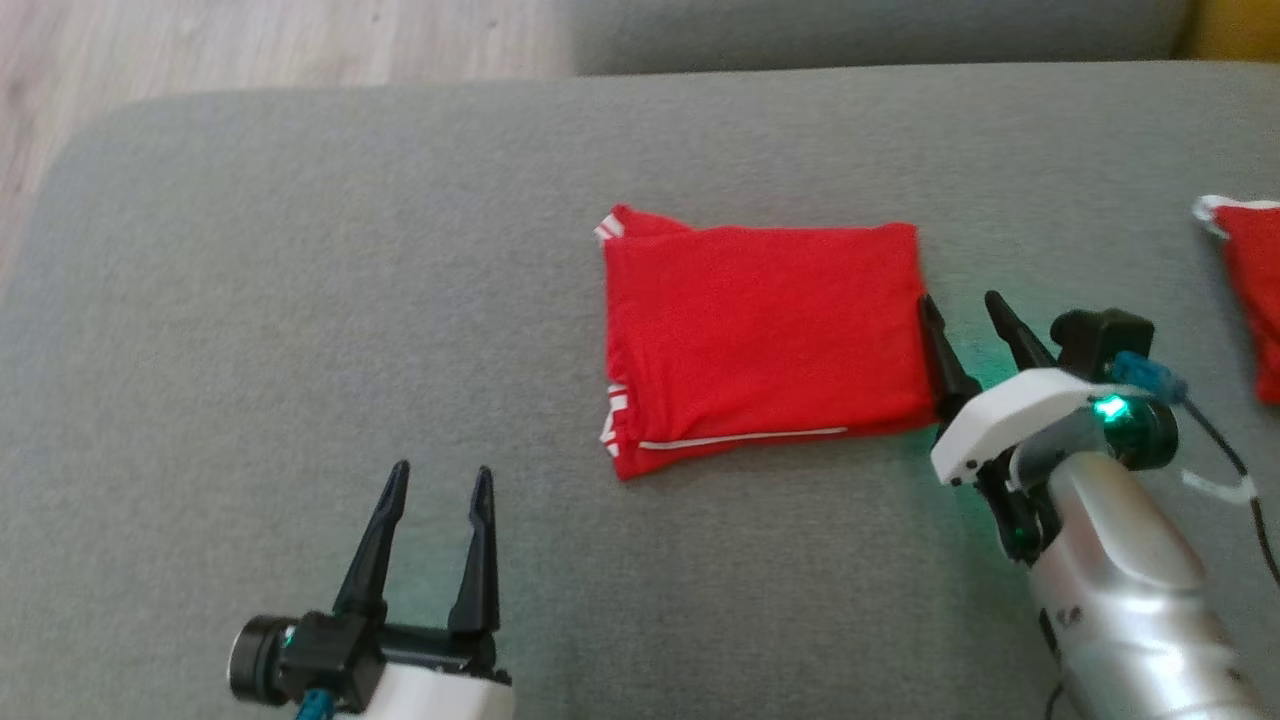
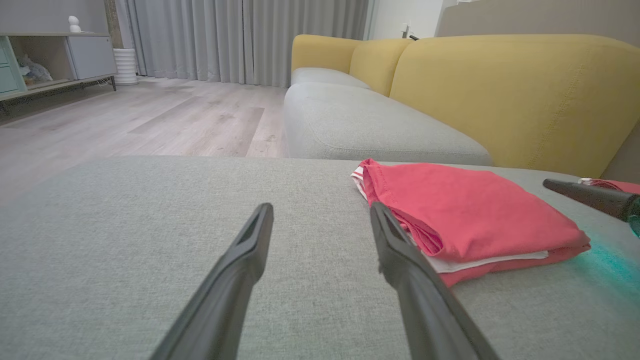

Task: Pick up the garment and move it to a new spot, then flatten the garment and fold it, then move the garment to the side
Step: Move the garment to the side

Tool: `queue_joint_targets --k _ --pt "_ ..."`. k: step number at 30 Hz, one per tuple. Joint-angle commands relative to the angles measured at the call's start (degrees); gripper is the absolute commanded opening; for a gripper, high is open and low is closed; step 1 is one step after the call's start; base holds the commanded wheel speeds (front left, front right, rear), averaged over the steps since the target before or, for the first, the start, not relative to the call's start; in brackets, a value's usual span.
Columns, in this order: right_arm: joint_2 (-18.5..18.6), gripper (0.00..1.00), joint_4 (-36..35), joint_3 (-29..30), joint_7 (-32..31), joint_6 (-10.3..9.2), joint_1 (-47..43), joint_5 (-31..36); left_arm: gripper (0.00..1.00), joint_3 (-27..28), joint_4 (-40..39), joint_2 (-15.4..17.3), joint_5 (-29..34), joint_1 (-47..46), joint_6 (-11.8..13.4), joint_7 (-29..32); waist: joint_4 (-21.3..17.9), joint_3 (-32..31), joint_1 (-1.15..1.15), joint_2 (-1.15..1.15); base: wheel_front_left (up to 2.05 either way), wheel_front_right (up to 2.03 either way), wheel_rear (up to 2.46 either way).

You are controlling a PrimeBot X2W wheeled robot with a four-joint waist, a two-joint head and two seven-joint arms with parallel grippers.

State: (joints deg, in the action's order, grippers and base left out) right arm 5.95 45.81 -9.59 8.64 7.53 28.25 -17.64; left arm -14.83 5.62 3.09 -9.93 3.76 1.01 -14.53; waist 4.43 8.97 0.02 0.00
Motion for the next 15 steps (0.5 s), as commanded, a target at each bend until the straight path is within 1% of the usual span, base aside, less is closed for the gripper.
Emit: queue_joint_targets --k 1,6,7,8,9,12,15 --pt "-0.80 1.00 0.44 -0.53 -0.49 -0.04 1.91 0.18 1.00 1.18 -1.40 -0.21 0.66 -2.49 -0.07 -0.47 1.50 1.28 -0.02 0.00 0.00 0.00 0.00" --pt "-1.39 1.00 9.92 0.48 -3.25 -0.04 5.60 1.29 1.00 0.54 -1.05 -0.21 0.37 -3.73 0.33 -0.47 3.39 2.65 -0.02 0.00 0.00 0.00 0.00" --pt "-1.64 0.84 11.15 0.39 -3.26 -0.04 5.90 1.13 1.00 0.52 -1.01 -0.21 0.27 -3.82 0.43 -0.47 3.56 2.79 -0.02 0.00 0.00 0.00 0.00" --pt "-1.86 0.16 12.01 0.22 -2.74 -0.04 6.11 0.96 1.00 0.52 -0.97 -0.21 0.19 -3.86 0.51 -0.47 3.65 2.88 -0.02 0.00 0.00 0.00 0.00" --pt "-2.04 0.00 12.67 -0.09 -2.08 -0.04 6.23 0.83 1.00 0.53 -0.92 -0.21 0.11 -3.87 0.61 -0.47 3.65 2.95 -0.02 0.00 0.00 0.00 0.00" --pt "-2.37 0.00 13.61 -0.95 0.39 -0.04 6.77 0.25 1.00 0.66 -0.90 -0.21 -0.08 -3.73 0.83 -0.47 2.84 3.01 -0.02 0.00 0.00 0.00 0.00" --pt "-1.61 0.00 13.76 -1.51 2.48 -0.04 7.80 1.07 1.00 0.82 -0.96 -0.22 0.04 -3.71 0.81 -0.47 1.06 3.08 -0.02 0.00 0.00 0.00 0.00"
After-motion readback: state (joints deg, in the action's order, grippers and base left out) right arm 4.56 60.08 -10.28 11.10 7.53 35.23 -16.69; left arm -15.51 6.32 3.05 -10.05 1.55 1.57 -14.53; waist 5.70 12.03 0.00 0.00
